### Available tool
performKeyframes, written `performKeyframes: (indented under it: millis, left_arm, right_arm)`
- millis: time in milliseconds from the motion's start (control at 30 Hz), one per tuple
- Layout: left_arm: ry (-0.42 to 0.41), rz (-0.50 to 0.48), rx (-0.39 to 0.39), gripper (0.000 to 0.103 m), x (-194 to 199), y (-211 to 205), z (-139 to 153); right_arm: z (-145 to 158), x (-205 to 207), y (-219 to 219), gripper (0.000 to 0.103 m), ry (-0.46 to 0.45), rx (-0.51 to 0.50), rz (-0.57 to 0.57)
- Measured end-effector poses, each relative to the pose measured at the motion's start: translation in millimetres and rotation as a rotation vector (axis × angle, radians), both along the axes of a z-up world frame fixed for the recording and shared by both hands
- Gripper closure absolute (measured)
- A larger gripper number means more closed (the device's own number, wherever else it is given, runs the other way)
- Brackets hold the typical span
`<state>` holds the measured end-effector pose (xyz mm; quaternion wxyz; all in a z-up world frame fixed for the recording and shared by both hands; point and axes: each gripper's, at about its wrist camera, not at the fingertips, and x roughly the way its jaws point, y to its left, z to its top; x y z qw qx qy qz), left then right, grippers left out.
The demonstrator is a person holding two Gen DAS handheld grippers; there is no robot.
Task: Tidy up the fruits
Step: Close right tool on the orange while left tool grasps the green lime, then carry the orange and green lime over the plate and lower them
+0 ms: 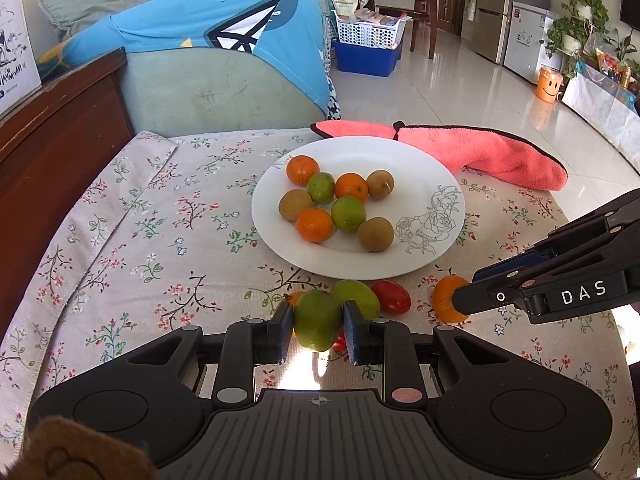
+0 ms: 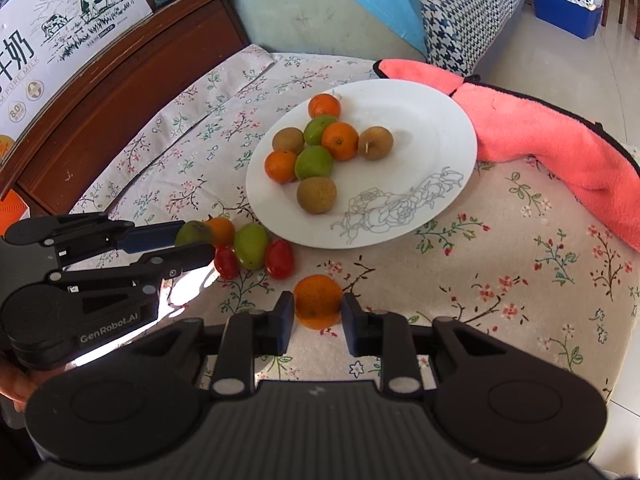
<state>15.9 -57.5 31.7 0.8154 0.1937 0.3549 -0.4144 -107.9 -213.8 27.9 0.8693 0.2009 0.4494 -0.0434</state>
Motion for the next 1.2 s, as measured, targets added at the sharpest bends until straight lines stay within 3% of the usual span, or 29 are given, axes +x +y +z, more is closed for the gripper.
performKeyframes:
  millis: [200,467,600,667,800,1200]
  left_arm:
    - [0.004,0.000,0.000,0.079,0.1,-1.3,0.3]
    - [0.003,0.025,-0.002,0.079,3.2,0.6,1.6]
    - [0.006,0.035,0.000,0.079,4.4,0.1,1.8]
    - [0.009,0.041,-0.003,0.079,4.3,-1.0,3.4]
    - [0.021,0.054,-0.033,0.079,5.4,-2.8,10.2]
    - [0.039,0.076,-0.107,0.079,6.6,-25.2,32.4]
  right_arm:
    - [-2.9,2.8,-3.3,0.077,0.013,0.017,-0.007]
    - [-4.8,5.8,2.0,0.061,0.001,0.020,-0.009]
    - [-12.0,14.0,6.5,0.061,0.016,-0.023,-0.015]
    - [-15.9,17.4,8.0,0.072,0.030,-0.040,-0.010]
    - [-13.4,18.3,7.4,0.072,0.029,-0.044,0.000]
    - [37.2,12.4,-45.5,0.072,-0.120,-0.009,-0.153]
